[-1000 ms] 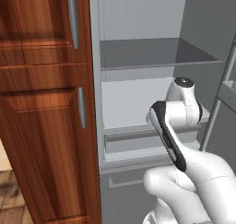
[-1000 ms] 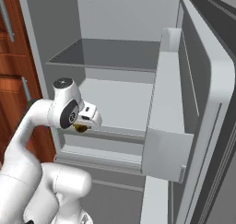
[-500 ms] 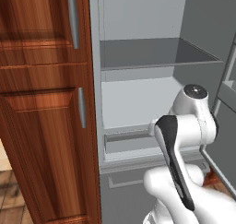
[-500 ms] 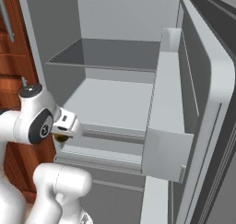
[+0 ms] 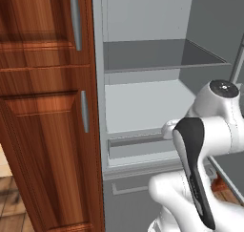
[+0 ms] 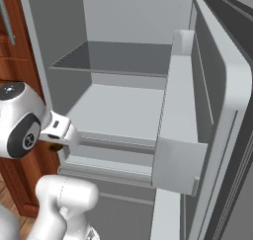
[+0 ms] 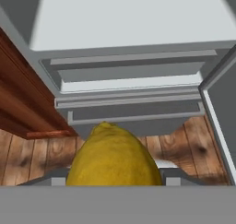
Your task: Retrieve a lemon from the fridge and place it on the cutting board with the fish.
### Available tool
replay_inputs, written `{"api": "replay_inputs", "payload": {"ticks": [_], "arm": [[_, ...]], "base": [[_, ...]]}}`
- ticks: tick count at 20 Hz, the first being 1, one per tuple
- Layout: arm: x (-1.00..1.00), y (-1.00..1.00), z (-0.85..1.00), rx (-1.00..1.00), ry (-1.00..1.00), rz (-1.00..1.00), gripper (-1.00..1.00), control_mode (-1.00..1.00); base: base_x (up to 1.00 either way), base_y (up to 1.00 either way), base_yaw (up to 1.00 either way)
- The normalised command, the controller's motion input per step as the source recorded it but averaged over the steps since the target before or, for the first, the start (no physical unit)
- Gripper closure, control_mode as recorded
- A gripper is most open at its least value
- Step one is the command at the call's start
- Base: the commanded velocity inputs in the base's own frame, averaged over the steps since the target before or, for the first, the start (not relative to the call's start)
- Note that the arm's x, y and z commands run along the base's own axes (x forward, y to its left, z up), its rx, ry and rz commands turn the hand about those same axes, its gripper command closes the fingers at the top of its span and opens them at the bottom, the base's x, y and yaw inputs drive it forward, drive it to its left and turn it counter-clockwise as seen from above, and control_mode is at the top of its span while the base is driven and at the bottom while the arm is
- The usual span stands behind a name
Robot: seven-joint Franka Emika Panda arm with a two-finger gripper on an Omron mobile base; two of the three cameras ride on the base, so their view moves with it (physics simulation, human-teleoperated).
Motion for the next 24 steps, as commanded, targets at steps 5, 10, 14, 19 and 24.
{"api": "replay_inputs", "payload": {"ticks": [5,10,14,19,24], "arm": [[0.0,0.0,0.01,0.0,0.01,0.0,1.0,-1.0],[0.0,0.0,0.0,0.0,0.0,0.01,1.0,-1.0],[-0.39,0.05,0.0,0.0,-0.03,0.02,1.0,-1.0],[-0.13,0.02,0.0,0.0,-0.01,0.0,1.0,1.0],[0.0,0.0,0.0,0.0,0.0,0.0,1.0,1.0]], "base": [[0.0,0.0,0.0],[0.0,0.0,0.0],[0.0,0.0,0.0],[-0.57,0.18,-0.15],[-0.92,0.34,-0.45]]}}
